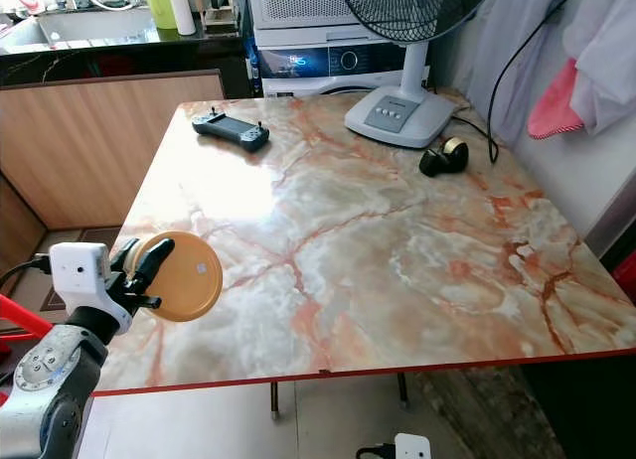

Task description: Restocking fridge

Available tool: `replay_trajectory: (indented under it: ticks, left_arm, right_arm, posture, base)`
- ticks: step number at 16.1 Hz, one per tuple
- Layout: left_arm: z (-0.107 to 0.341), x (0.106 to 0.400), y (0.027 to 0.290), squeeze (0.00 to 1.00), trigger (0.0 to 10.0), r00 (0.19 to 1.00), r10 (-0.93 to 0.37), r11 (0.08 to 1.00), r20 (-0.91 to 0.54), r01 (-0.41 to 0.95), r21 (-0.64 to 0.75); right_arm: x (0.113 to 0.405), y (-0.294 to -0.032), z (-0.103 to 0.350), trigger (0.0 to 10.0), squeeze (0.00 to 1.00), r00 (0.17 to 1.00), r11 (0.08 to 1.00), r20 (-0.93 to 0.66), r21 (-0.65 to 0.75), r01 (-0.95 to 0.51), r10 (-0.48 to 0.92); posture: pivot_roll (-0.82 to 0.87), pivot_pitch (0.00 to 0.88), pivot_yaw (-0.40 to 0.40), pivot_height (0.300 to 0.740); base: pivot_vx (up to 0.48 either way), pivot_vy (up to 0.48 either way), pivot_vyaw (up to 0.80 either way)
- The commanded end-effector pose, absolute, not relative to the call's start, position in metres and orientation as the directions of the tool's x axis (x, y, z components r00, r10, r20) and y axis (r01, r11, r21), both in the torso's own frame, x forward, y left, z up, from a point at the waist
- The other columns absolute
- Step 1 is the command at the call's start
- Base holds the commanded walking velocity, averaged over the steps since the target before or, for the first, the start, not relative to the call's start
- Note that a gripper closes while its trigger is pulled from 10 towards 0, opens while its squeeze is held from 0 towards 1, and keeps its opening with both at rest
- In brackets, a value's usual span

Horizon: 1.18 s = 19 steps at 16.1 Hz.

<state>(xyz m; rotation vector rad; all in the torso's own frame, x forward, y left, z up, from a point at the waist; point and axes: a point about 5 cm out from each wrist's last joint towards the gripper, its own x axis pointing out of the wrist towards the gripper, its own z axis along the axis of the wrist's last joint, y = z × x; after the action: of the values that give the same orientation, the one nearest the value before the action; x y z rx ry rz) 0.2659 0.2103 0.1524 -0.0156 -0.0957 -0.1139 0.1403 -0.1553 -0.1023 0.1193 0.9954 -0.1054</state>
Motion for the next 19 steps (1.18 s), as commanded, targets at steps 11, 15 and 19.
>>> replay_trajectory:
  ticks: [11,15,19]
  left_arm:
    - [0.162,0.285,0.192,0.0,10.0,0.975,-0.145,0.989,0.167,0.139,0.048]
    - [0.155,0.281,0.186,0.0,10.0,0.977,-0.138,0.99,0.164,0.136,0.026]
    - [0.156,0.286,0.189,0.0,10.0,0.977,-0.129,0.992,0.172,0.126,0.03]
  right_arm:
    - [0.174,-0.176,-0.086,10.0,0.0,0.63,0.975,-0.767,0.024,0.221,-0.123]
    - [0.173,-0.183,-0.087,10.0,0.0,0.621,0.979,-0.774,0.006,0.204,-0.124]
    - [0.172,-0.187,-0.087,10.0,0.0,0.615,0.984,-0.782,0.003,0.176,-0.107]
  posture:
    - [0.11,0.0,0.017,0.74]
    - [0.11,0.0,0.013,0.74]
    - [0.09,0.0,-0.004,0.74]
  base:
    - [0.0,0.0,0.0]
    - [0.0,0.0,0.0]
    - [0.0,0.0,0.0]
